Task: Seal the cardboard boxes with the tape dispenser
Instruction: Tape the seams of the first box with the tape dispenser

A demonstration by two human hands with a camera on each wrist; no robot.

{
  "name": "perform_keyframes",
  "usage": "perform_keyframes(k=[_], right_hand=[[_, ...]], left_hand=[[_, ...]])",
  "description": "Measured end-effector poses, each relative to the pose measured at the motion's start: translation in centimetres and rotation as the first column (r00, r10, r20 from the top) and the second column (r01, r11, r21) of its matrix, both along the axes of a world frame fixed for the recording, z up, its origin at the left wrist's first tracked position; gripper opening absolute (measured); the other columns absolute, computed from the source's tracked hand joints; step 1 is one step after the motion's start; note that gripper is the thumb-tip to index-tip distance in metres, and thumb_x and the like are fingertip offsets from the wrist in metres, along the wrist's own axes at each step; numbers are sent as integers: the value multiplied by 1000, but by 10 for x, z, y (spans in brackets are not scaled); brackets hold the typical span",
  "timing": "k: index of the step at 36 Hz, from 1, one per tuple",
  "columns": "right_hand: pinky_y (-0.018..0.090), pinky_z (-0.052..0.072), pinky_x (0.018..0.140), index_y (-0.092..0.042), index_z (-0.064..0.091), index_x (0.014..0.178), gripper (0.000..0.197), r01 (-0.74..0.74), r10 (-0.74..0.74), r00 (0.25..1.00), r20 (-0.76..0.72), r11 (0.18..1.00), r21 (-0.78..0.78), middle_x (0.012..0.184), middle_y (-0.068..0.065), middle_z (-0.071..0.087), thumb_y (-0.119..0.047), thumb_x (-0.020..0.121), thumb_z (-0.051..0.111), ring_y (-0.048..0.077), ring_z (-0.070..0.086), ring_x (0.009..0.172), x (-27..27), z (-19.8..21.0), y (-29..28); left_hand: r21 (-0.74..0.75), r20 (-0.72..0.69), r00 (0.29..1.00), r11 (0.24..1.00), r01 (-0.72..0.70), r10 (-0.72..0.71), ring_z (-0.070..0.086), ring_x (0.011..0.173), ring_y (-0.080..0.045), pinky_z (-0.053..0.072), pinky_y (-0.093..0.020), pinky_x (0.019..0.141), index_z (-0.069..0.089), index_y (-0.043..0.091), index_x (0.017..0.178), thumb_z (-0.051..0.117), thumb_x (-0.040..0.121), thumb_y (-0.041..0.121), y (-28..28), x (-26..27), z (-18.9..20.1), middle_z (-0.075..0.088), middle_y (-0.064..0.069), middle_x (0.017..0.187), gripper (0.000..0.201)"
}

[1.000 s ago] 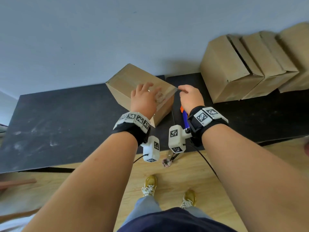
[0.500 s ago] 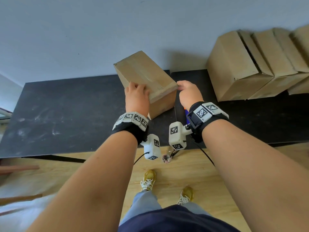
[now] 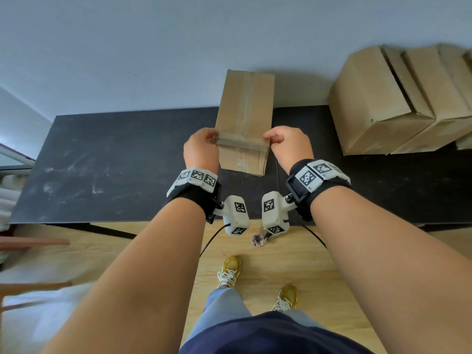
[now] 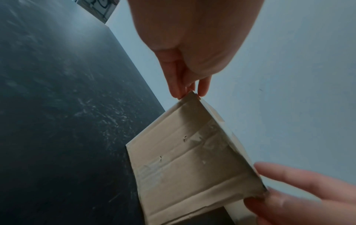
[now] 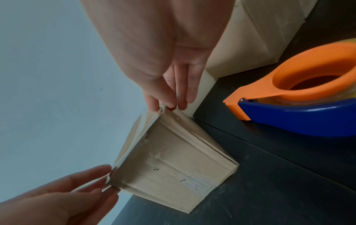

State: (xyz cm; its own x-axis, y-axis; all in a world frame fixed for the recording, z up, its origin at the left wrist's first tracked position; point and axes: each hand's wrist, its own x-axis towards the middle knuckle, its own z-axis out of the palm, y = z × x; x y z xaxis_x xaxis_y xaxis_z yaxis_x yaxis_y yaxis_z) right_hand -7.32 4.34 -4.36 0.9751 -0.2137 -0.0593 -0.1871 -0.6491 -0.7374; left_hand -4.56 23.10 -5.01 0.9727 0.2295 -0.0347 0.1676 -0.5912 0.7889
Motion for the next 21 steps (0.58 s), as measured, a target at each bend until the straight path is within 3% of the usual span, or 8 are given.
perform_keyframes(k=[4,11,16,21], right_hand=[[19,44,89,-20,73,116,39,-50,51,999,17,996,-77,115,1,71,2,91,54,18,64,106,0,-4,-1],[32,50,93,-16,71,116,29,-86,95,994,45,983,-161,116,4,71,-4,92,59,23,65,106,-2,-7,-2],[37,51,90,-15,71,113,27,-98,110,993,53,976,-192,111,5,71,-3,91,59,24,65,102,-1,-7,0],[33,52,85,-13,72,107,25,-98,113,991,69,978,-185,107,4,72,-1,89,60,23,65,98,1,-6,1]], left_hand=[[-68,-17,999,997,-30,29,65,89,-12,49,-21,79,73,20,103,39,83,-5,7,3,-3,71,4,97,47],[-88,-19,1000,996,6,-7,65,79,-9,54,-24,75,74,25,88,51,82,-2,13,9,-4,69,10,82,36],[-24,-11,999,999,43,-43,63,82,-8,48,-18,72,73,25,93,52,84,0,15,8,-4,69,9,87,35],[-20,-16,998,998,58,-58,63,85,-9,48,-20,75,71,26,95,60,83,5,17,7,-5,68,8,88,27]])
